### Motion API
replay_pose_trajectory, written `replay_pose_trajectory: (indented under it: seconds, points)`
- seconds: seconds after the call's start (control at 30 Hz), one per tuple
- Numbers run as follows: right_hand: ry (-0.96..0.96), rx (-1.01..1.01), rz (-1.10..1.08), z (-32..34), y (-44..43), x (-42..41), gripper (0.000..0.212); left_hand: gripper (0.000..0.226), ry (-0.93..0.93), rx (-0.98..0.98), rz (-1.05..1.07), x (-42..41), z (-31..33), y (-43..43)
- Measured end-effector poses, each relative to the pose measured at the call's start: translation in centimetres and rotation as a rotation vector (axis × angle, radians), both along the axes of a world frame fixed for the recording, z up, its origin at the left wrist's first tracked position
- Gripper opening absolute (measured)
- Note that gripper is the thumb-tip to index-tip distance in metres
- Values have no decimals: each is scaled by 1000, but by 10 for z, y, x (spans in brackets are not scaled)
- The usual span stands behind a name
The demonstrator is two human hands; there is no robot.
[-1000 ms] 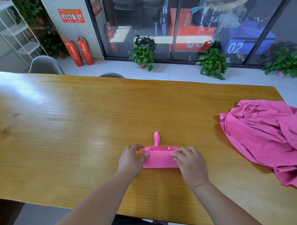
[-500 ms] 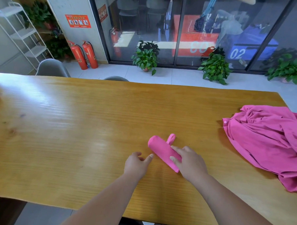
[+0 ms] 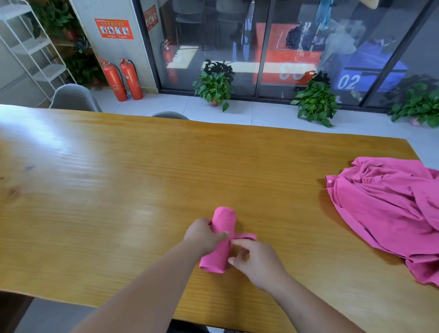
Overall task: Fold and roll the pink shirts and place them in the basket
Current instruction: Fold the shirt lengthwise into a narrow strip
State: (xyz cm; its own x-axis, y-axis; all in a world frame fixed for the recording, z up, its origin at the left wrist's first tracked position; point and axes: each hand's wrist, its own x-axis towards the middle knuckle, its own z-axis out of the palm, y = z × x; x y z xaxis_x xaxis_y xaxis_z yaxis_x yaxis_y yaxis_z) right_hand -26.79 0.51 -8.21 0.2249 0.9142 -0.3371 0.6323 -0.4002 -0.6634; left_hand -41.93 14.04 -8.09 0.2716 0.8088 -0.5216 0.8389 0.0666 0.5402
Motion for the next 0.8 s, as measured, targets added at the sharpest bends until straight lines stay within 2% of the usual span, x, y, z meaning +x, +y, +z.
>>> replay_pose_trajectory:
  seconds: [0.1,0.17,0.23,0.37,0.57,0.67,0.8]
  points:
    - [-202,59,-69,-7,-2,16,38,81,13,25,-98,-4,0,3]
    - [-299,71,-85,-12,-2,28,46,85,10,42,-127,-5,-3,2]
    - [-287,32,-65,-15,1,36,56,87,8,51,-128,-5,-3,0]
    - [-100,-65,-48,-21,4,40,68,88,3,39,-108,-8,-1,-4]
    - [234,56,-225,-3,11,34,40,86,22,22,-90,-6,0,-5]
    - [548,133,-293,15,16,33,28,87,67,-6,-89,-4,0,-3]
    - [842,193,-366,38,20,32,26,86,44,-82,-111,0,2,-4]
